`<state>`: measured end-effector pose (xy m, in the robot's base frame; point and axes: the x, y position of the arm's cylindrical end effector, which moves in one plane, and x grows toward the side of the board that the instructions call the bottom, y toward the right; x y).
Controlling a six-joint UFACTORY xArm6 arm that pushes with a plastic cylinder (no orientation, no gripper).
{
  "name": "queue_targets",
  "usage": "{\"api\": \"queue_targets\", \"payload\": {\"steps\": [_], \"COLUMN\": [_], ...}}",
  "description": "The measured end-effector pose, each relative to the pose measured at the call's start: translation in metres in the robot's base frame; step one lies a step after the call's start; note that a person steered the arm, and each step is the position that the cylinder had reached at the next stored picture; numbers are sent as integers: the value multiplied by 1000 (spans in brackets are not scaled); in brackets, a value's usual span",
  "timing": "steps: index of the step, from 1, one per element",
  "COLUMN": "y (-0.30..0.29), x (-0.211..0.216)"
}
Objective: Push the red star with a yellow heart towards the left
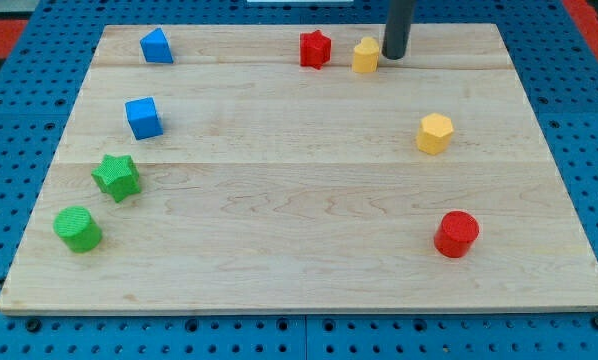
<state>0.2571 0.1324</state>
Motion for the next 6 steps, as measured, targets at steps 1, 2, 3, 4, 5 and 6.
{"api": "queue_targets", "payload": {"steps": [1, 2, 3, 4, 5, 6], "y": [-9, -49, -76, -76, -77, -78], "x": [10, -3, -9, -9, -10, -16]}}
